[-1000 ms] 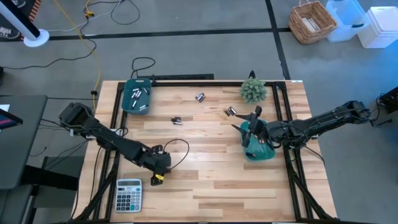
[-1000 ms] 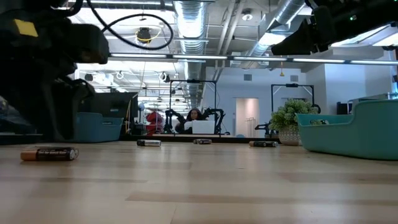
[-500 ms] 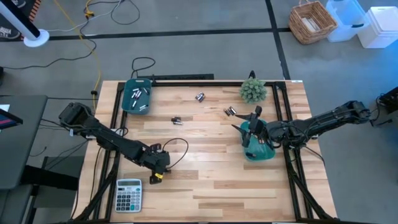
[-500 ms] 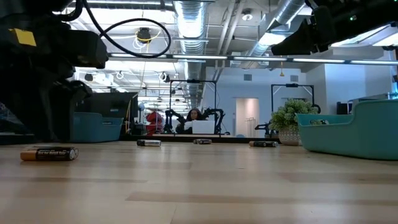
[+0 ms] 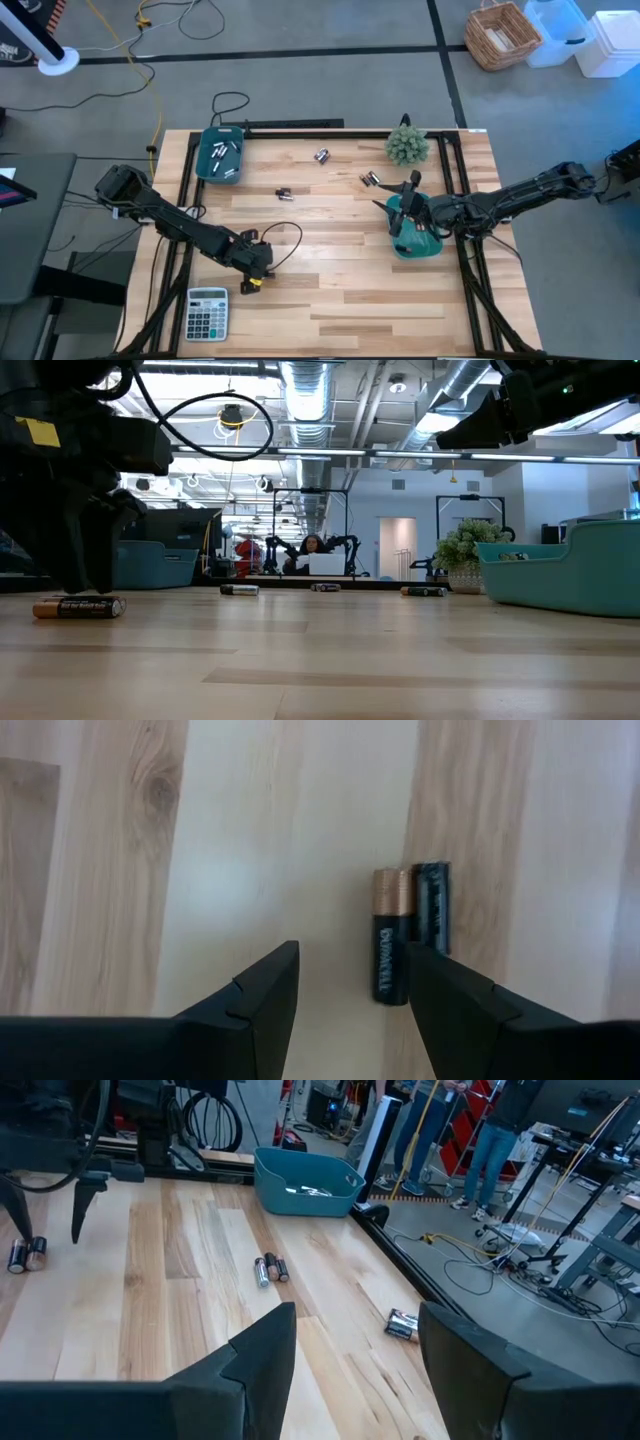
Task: Sort batteries
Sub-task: Put the black battery into the bin
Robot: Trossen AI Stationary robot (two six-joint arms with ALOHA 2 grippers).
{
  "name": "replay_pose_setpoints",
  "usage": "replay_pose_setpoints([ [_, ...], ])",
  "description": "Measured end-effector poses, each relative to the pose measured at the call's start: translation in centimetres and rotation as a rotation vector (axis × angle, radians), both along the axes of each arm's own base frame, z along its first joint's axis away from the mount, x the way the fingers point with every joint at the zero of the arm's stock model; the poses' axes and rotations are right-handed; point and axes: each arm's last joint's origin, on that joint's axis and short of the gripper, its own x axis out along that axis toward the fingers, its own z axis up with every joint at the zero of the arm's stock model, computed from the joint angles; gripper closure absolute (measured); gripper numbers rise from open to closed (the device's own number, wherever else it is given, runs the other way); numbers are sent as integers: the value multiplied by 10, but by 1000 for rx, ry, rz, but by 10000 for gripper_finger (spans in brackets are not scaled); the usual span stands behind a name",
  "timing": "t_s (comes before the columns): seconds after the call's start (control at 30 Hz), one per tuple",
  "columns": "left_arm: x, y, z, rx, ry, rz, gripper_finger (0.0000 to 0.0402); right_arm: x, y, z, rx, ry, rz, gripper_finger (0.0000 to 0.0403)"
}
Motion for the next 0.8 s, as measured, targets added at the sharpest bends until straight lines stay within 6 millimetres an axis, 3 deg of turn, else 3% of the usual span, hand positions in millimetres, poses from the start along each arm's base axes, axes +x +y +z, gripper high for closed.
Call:
replay_pose_setpoints([
  [0.63,-9,7,-14,49,12,37,226,0,0,0,-6,3,1,180],
  [0.8,-7,12,-14,77,5,44,246,0,0,0,-6,2,1,180],
])
